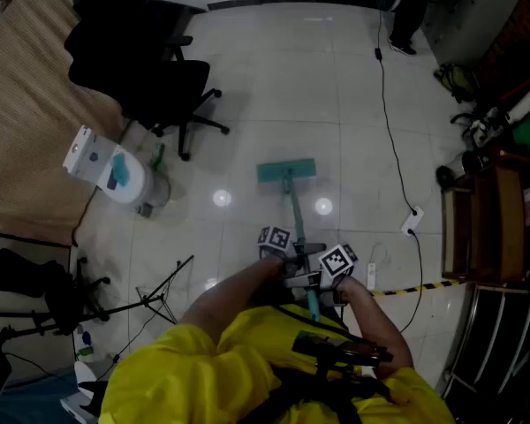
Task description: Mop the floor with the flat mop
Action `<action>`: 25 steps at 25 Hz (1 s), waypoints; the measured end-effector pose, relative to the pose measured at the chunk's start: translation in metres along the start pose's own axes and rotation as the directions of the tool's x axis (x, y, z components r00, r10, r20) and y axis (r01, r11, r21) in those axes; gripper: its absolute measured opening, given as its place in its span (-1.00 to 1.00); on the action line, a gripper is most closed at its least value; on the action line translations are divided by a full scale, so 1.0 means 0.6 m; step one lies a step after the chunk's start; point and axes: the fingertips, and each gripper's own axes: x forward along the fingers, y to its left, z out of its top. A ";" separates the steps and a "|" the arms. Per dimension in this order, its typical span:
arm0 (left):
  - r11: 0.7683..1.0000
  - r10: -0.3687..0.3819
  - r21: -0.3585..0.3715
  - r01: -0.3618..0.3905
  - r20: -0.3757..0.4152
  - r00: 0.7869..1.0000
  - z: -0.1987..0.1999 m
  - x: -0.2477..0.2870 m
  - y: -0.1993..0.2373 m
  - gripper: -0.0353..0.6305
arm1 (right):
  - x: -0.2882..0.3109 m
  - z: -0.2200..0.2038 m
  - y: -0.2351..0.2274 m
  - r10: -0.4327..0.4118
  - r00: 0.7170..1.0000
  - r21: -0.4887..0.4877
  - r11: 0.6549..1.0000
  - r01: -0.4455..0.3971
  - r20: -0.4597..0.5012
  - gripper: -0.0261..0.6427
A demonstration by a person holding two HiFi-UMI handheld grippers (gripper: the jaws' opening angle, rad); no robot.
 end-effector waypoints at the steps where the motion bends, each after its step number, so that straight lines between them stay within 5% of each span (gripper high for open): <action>1: 1.000 -0.005 0.007 0.005 0.003 1.000 0.046 0.001 -0.002 -0.01 | -0.012 0.044 -0.005 -0.020 1.000 -0.019 1.000 0.020 0.000 -0.07; 11: 0.999 -0.027 0.030 0.029 -0.051 0.998 0.477 0.029 0.052 -0.01 | -0.122 0.479 -0.067 -0.087 0.996 -0.086 0.992 0.090 0.031 -0.08; 15: 0.996 -0.053 0.070 0.055 -0.030 0.998 0.611 0.059 0.106 -0.01 | -0.166 0.601 -0.137 -0.128 0.991 -0.115 0.984 0.133 0.049 -0.09; 19: 0.993 -0.070 0.089 0.072 -0.026 0.997 0.662 0.088 0.166 -0.01 | -0.191 0.649 -0.207 -0.148 0.986 -0.126 0.980 0.157 0.075 -0.10; 25: 0.995 -0.088 0.041 0.090 -0.052 0.995 0.631 0.121 0.247 -0.01 | -0.195 0.632 -0.289 -0.143 0.982 -0.060 0.987 0.151 0.120 -0.12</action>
